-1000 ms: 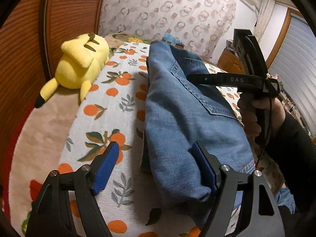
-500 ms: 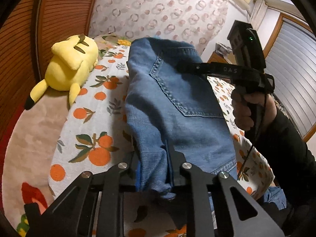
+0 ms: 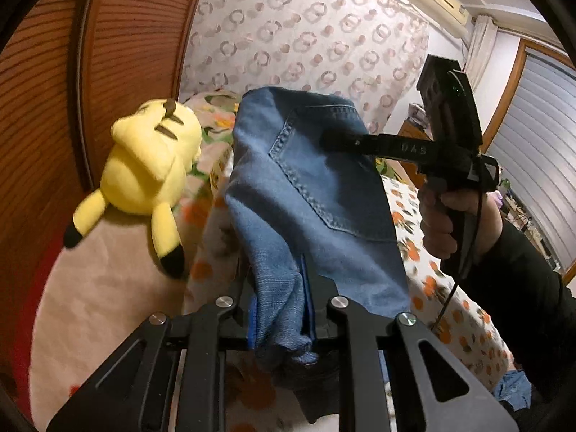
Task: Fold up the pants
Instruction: 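Grasp the folded jeans with the left gripper and lift it toward the plush toy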
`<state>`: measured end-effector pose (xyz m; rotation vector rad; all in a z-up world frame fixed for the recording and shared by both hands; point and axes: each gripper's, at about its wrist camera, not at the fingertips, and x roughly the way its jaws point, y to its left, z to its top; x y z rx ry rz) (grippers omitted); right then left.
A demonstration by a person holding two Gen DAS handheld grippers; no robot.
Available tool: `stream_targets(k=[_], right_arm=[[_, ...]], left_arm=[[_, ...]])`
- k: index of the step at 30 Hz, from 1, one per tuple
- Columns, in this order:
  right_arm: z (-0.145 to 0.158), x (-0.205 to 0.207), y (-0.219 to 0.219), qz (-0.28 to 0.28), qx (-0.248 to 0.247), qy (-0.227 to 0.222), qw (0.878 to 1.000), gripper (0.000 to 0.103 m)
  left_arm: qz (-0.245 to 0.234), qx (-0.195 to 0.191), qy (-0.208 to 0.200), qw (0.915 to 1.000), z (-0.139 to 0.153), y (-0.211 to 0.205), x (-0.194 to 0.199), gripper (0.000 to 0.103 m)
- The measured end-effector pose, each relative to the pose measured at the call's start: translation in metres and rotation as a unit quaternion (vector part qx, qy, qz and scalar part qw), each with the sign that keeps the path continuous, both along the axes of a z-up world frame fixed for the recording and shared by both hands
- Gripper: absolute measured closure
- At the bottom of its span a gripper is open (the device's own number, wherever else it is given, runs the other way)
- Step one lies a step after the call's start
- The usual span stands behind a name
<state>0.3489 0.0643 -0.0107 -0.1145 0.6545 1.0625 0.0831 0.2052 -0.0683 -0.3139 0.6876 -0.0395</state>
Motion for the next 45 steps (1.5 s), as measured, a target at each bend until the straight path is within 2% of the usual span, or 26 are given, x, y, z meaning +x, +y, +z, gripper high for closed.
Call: stream_targets(k=[10,17,20,25,30,33,35,36,37,38,39,40,44,45], right_arm=[[-0.002,0.050,0.020,-0.019,0.035,-0.002,0.999,0.073],[-0.023,0.079,0.034,-0.048,0.011,-0.001,0.999,0.072],[-0.032,0.092,0.040,-0.065,-0.012,0.007,0.998,0.065],[-0.041,0.104,0.041,-0.077,-0.039,0.021,0.996,0.046],[-0.016,0.095,0.026,-0.110,-0.057,-0.028,0.992,0.044],[-0.002,0.077,0.019,-0.109,-0.048,-0.052,0.992,0.044],[0.005,0.063,0.021,-0.092,-0.041,-0.069,0.993,0.051],[0.007,0.057,0.025,-0.081,-0.040,-0.076,0.993,0.066],[0.007,0.055,0.030,-0.071,-0.041,-0.079,0.993,0.073],[0.006,0.052,0.034,-0.063,-0.042,-0.081,0.994,0.074],[0.004,0.050,0.038,-0.057,-0.045,-0.084,0.994,0.079],[0.001,0.051,0.043,-0.054,-0.049,-0.085,0.994,0.080],[-0.015,0.071,0.053,-0.061,-0.064,-0.075,0.993,0.080],[-0.017,0.074,0.055,-0.065,-0.069,-0.075,0.993,0.080]], left_arm=[[0.005,0.019,-0.010,0.9998,0.014,0.031,0.055,0.083],[0.006,0.043,0.009,0.9990,0.007,0.035,0.088,0.083],[0.008,0.049,0.029,0.9983,-0.004,0.036,0.097,0.083],[0.010,0.050,0.050,0.9975,-0.019,0.035,0.103,0.083],[0.013,0.061,0.054,0.9966,-0.020,0.032,0.107,0.083],[0.014,0.063,0.052,0.9966,-0.018,0.032,0.108,0.082],[0.017,0.063,0.052,0.9965,-0.017,0.032,0.108,0.082],[0.019,0.063,0.052,0.9964,-0.017,0.032,0.108,0.081],[0.020,0.063,0.052,0.9964,-0.016,0.032,0.108,0.080],[0.022,0.063,0.052,0.9964,-0.014,0.032,0.108,0.079],[0.024,0.064,0.052,0.9963,-0.013,0.032,0.107,0.074],[0.029,0.067,0.051,0.9960,-0.011,0.032,0.107,0.072],[0.049,0.089,0.036,0.9942,-0.001,0.034,0.102,0.051],[0.050,0.088,0.030,0.9944,0.002,0.034,0.100,0.051]])
